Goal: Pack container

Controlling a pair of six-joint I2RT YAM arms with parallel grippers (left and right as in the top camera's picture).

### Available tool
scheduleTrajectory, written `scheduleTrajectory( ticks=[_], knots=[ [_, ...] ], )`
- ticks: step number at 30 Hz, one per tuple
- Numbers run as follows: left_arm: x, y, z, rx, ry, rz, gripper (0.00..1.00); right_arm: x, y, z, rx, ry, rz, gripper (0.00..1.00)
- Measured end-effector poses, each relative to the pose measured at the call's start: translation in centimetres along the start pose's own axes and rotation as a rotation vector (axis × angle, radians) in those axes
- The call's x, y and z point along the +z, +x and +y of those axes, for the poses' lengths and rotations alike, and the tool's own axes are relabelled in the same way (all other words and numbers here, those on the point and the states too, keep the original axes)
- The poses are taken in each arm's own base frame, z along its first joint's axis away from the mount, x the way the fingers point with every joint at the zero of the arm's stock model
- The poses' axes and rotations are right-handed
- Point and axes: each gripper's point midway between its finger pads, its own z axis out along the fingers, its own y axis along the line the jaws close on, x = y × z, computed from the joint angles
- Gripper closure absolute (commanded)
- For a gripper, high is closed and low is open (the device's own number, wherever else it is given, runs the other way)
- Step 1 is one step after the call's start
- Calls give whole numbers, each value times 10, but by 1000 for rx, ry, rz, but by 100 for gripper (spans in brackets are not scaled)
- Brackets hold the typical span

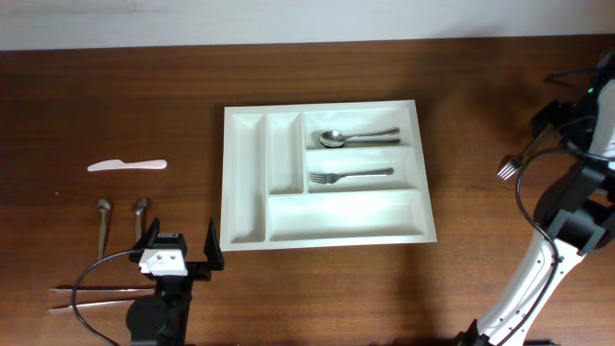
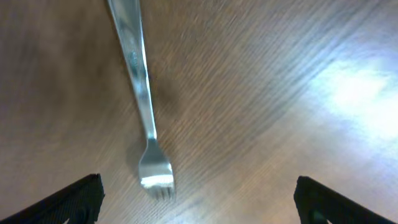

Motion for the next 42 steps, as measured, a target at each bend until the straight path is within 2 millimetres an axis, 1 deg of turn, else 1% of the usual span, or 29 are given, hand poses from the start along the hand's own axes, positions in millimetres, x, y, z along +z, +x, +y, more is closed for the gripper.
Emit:
scheduleTrajectory(
  ticks=[2,5,9,14,20,42],
  knots=[
    [0,0,0,0,0,0,1,16,4,3,-6,3,16,1],
    [0,0,0,0,0,0,1,30,7,6,1,2,28,1],
    [0,0,0,0,0,0,1,37,3,14,14,-29,13,1],
    [0,0,0,0,0,0,1,38,-4,22,18,-62,-15,1],
    [0,0,0,0,0,0,1,38,-6,25,16,-72,-27,1],
    [0,0,0,0,0,0,1,38,-9,21,9,-51,-40,1]
  ],
)
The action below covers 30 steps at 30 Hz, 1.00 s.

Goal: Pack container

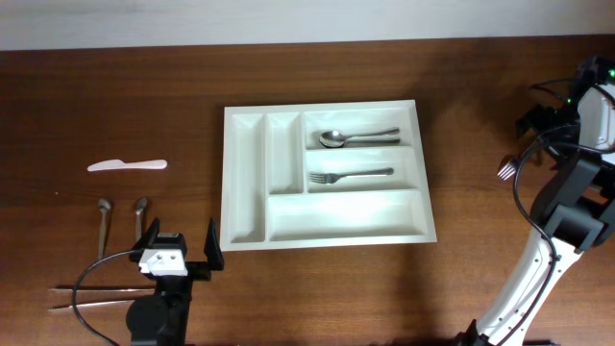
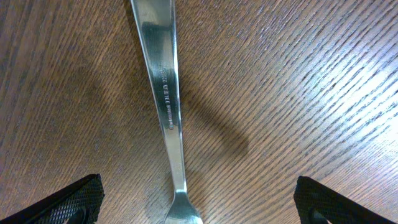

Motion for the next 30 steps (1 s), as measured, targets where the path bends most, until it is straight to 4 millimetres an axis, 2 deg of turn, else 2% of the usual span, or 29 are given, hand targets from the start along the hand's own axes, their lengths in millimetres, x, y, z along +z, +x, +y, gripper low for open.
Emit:
scheduleTrajectory(
  ticks=[23,28,30],
  knots=[
    [0,0,0,0,0,0,1,24,7,-4,-23,25,52,1],
    [0,0,0,0,0,0,1,24,7,-4,-30,24,52,0],
    [0,0,0,0,0,0,1,25,6,-4,-31,24,50,8]
  ],
)
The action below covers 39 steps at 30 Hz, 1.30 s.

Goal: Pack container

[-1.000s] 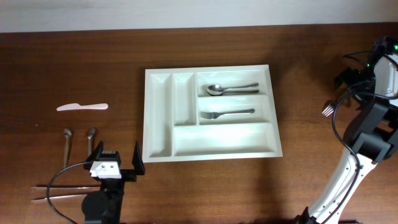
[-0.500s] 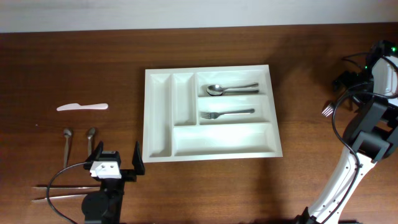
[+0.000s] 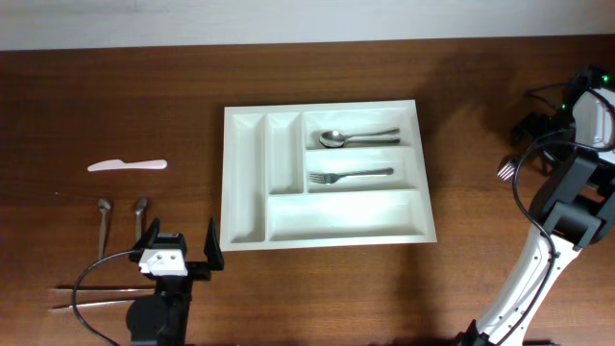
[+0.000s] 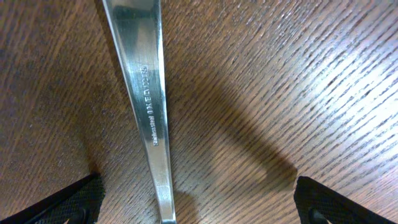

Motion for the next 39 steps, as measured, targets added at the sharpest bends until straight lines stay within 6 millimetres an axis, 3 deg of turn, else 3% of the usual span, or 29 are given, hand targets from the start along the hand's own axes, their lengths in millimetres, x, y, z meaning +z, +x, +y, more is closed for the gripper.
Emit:
scheduleTrajectory(
  ticks=[8,10,12,14,28,31,35,39],
  knots=[
    [0,0,0,0,0,0,1,0,-4,1,-8,-2,-16,63],
    [0,0,0,0,0,0,1,1,-4,1,-8,1,-16,82],
    [0,0,0,0,0,0,1,1,-4,1,-7,1,-16,92],
    [0,0,0,0,0,0,1,1,-3,0,-7,6,-14,96],
    [0,0,0,0,0,0,1,-7,17,-1,88,1,77,96],
    [0,0,0,0,0,0,1,-30,21,3,95,-17,94,96],
    [0,0,0,0,0,0,1,-75,33,14,108,-33,91,96],
    [0,0,0,0,0,0,1,-123,57,43,95,-79,58,96]
  ],
)
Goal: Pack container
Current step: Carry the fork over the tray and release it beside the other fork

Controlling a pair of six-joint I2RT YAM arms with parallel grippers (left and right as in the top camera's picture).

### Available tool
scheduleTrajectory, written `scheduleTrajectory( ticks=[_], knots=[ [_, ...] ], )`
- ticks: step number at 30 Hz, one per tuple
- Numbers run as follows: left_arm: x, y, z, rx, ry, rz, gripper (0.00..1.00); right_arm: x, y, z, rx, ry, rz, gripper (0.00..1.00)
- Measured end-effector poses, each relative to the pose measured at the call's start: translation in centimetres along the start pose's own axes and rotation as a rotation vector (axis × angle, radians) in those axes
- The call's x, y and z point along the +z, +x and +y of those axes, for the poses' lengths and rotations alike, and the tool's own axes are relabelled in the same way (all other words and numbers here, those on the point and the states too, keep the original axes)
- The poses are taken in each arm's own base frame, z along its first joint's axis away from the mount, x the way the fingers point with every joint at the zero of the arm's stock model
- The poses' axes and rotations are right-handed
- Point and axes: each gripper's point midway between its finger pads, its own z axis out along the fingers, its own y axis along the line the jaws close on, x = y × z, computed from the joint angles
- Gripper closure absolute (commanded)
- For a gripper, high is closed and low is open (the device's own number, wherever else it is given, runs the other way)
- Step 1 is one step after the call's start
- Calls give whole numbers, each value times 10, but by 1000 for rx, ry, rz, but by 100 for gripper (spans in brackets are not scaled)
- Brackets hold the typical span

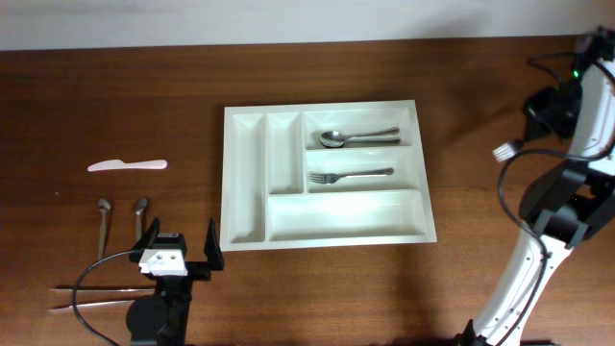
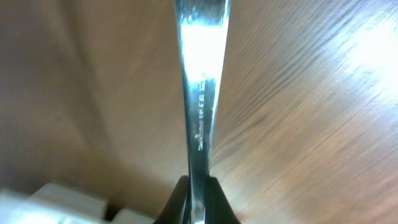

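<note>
The white cutlery tray (image 1: 248, 173) lies mid-table. A spoon (image 1: 357, 138) is in its top right compartment and a fork (image 1: 350, 176) in the one below. At the table's right end my right gripper (image 1: 544, 115) is shut on the handle of a second fork (image 1: 505, 150), whose tines point left, off the wood. In the right wrist view that fork's handle (image 2: 200, 93) runs straight up from the gripper (image 2: 198, 200), clamped between the fingers. My left gripper (image 1: 183, 242) stands open and holds nothing at the front left.
A white plastic knife (image 1: 127, 165) lies at the far left, two spoons (image 1: 104, 216) (image 1: 140, 213) below it, and thin sticks (image 1: 96, 296) by the front edge. A blurred white shape (image 2: 50, 200) shows at the lower left of the right wrist view.
The right gripper was open, astride the fork's handle on the table. Now it is shut on the handle and the fork is raised and a little farther back. The left arm is unchanged.
The right gripper was first open above the fork lying on the table, tines in view. It was then lower over the handle, then close astride it. Now it is shut on the handle with the fork off the table. The tray's contents have not changed.
</note>
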Motion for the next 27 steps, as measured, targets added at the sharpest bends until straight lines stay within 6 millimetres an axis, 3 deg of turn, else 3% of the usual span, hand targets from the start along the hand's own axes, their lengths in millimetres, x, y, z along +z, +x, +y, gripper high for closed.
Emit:
scheduleTrajectory(
  ticks=[5,14,23,27],
  knots=[
    [0,0,0,0,0,0,1,-34,54,59,-14,-118,1,96],
    [0,0,0,0,0,0,1,-32,152,128,0,-160,116,96],
    [0,0,0,0,1,0,1,-22,266,169,133,-90,151,96],
    [0,0,0,0,0,0,1,-15,293,171,174,-49,123,95]
  ],
)
